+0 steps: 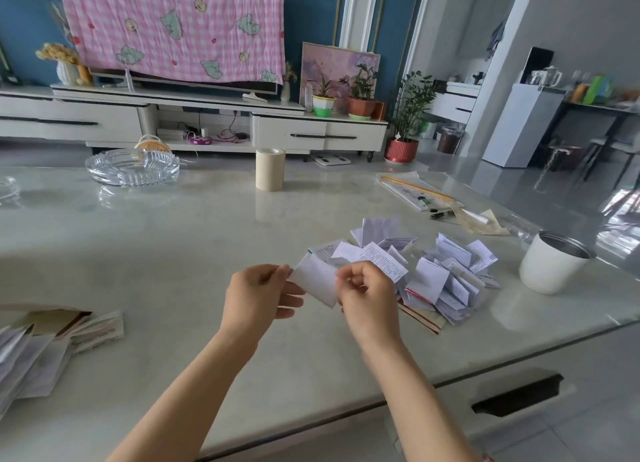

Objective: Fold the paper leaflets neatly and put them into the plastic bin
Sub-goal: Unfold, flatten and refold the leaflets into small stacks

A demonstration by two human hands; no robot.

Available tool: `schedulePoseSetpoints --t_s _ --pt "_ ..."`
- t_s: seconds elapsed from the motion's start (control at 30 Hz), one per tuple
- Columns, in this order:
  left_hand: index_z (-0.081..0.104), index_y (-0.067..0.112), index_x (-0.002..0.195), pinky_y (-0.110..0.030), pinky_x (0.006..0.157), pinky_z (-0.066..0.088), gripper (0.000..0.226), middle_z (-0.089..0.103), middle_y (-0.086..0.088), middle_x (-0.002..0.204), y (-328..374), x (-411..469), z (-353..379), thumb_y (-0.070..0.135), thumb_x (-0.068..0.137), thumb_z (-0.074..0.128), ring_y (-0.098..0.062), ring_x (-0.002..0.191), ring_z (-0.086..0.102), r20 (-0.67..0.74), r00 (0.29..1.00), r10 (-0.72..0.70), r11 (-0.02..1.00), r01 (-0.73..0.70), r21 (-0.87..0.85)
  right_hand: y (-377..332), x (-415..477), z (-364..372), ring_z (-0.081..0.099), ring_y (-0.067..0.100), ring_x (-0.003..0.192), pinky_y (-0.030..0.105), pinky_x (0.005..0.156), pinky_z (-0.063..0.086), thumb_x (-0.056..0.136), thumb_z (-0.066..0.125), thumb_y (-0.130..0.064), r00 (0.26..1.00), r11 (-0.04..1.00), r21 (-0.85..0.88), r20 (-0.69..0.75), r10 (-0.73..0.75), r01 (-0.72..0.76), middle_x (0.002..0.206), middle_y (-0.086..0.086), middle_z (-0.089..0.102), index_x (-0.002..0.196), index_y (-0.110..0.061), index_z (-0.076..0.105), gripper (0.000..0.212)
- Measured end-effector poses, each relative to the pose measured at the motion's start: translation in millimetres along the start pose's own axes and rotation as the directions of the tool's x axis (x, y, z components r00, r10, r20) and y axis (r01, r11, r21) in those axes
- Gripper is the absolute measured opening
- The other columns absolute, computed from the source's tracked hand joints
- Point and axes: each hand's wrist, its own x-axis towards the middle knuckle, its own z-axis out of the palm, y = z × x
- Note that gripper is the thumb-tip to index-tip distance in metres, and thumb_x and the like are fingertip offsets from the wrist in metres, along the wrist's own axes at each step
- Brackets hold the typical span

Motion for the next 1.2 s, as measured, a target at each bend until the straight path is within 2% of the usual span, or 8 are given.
schedulePoseSetpoints --t_s 0.13,0.3,0.43,0.53,0.6,0.77,1.0,1.2 --pt "0.065 0.006 0.088 -0.027 0.057 0.054 0.019 0.071 -0.005 0.069 -3 5 -6 0.011 0.095 0.048 -0.017 0.057 0.064 -0.015 0.998 -0.062 0.998 0.062 -0.010 9 25 -22 0.053 0.008 0.049 0.023 0.056 0.048 0.087 0.054 -0.003 0.946 0.959 0.242 -0.246 0.211 -0.151 0.065 0.001 0.058 0.083 -0.012 0.062 0.014" --pt "0.065 0.007 0.094 -0.031 0.068 0.055 0.026 0.072 -0.008 0.085 -1 8 -6 0.028 0.096 0.050 -0.021 0.073 0.067 0.089 0.986 -0.140 0.987 0.146 -0.072 -4 27 -26 0.044 0.000 0.033 0.012 0.039 0.040 0.089 0.053 0.002 0.898 0.815 0.519 -0.181 0.402 -0.260 0.062 0.003 0.053 0.091 -0.008 0.059 0.012" --pt "0.066 0.012 0.095 -0.035 0.077 0.056 0.031 0.072 -0.007 0.095 1 5 4 0.040 0.091 0.053 -0.022 0.090 0.068 0.257 0.956 -0.145 0.965 0.194 -0.178 -16 -3 3 0.050 0.004 0.044 0.015 0.042 0.041 0.088 0.056 -0.002 0.965 0.914 0.310 0.110 0.238 -0.261 0.063 0.001 0.057 0.080 -0.015 0.062 0.016" --pt "0.061 0.011 0.089 -0.030 0.062 0.056 0.022 0.069 -0.014 0.089 0 2 12 0.018 0.098 0.043 -0.027 0.079 0.065 0.161 0.979 -0.123 0.947 0.164 -0.275 -13 -15 23 0.060 0.011 0.064 0.017 0.052 0.046 0.087 0.059 -0.008 0.947 0.969 0.150 0.286 0.148 -0.197 0.075 -0.002 0.062 0.081 -0.018 0.062 0.013" --pt "0.057 0.012 0.087 -0.024 0.056 0.055 0.024 0.066 -0.011 0.088 -2 3 12 0.012 0.099 0.037 -0.021 0.073 0.064 0.100 0.982 -0.162 0.951 0.182 -0.249 -5 -7 22 0.061 0.015 0.084 0.023 0.071 0.047 0.086 0.061 -0.010 0.972 0.998 -0.004 0.228 0.063 -0.064 0.088 -0.001 0.064 0.090 -0.017 0.065 0.009" --pt "0.054 0.004 0.092 -0.025 0.051 0.055 0.017 0.061 -0.014 0.087 -12 9 9 0.010 0.098 0.039 -0.025 0.067 0.062 0.107 0.956 -0.272 0.942 0.287 -0.171 20 14 -4 0.032 0.025 0.130 0.031 0.100 0.027 0.081 0.063 -0.014 0.976 0.645 -0.732 0.177 -0.130 0.219 0.137 0.005 0.038 0.137 -0.019 0.036 0.062" --pt "0.046 0.002 0.110 -0.026 0.049 0.055 0.015 0.063 -0.014 0.085 -16 16 2 0.004 0.097 0.041 -0.026 0.068 0.062 0.113 0.948 -0.298 0.936 0.313 -0.160 33 22 -7 0.053 0.036 0.110 0.043 0.090 0.040 0.071 0.056 0.011 0.959 0.599 -0.753 0.161 -0.235 0.273 0.115 0.014 0.059 0.126 -0.009 0.051 0.059" --pt "0.045 -0.001 0.111 -0.029 0.050 0.055 0.016 0.063 -0.020 0.087 -20 25 -11 0.004 0.096 0.042 -0.031 0.073 0.062 0.141 0.931 -0.336 0.902 0.362 -0.237 35 29 -21 0.055 0.030 0.108 0.034 0.088 0.040 0.086 0.044 0.003 0.968 0.635 -0.732 0.145 -0.206 0.245 0.113 0.008 0.062 0.117 -0.011 0.054 0.035"
